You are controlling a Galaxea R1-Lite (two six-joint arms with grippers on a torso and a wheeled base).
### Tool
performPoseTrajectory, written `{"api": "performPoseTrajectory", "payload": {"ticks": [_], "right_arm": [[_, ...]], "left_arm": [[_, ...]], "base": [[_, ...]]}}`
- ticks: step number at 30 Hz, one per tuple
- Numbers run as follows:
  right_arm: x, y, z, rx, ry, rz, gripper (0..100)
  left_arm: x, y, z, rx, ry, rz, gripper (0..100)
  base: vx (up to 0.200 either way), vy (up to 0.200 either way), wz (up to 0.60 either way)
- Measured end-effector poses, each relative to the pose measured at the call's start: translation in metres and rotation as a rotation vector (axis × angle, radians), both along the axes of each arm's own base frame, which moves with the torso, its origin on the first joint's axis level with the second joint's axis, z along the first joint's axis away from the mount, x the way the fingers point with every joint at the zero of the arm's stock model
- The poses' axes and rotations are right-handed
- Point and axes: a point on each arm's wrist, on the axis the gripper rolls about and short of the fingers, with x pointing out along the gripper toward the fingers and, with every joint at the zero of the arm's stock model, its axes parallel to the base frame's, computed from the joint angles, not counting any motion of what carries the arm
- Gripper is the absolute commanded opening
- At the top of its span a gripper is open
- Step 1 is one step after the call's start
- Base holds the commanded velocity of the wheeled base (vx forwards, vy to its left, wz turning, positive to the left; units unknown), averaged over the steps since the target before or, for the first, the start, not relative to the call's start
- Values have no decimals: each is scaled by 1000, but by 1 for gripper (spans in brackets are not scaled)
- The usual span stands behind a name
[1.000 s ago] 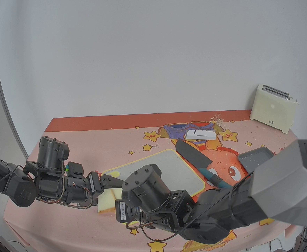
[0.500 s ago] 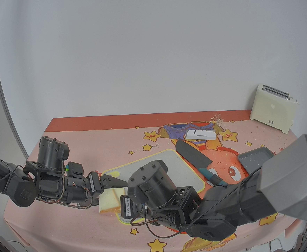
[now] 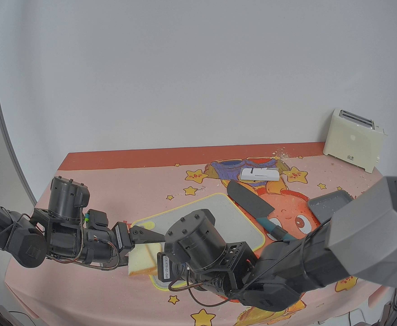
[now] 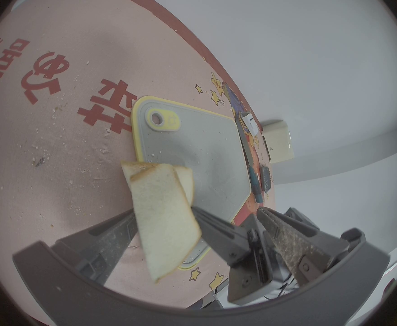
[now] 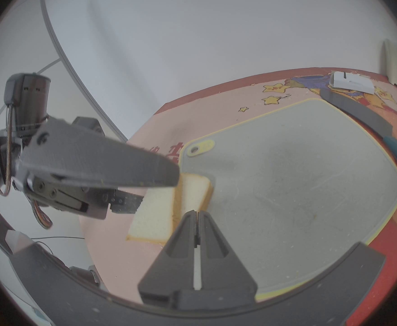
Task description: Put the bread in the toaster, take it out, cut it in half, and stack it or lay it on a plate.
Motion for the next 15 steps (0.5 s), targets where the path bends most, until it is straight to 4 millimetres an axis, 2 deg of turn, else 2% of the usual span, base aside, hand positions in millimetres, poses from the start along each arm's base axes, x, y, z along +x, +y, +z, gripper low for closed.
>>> {"api": "performPoseTrajectory", "payload": {"ticks": [15], "right_arm": [[4, -1, 3, 14, -10, -18, 0]], "left_arm": [[-2, 0, 0, -45, 27, -36, 100]], "base": [[0, 0, 0]]}}
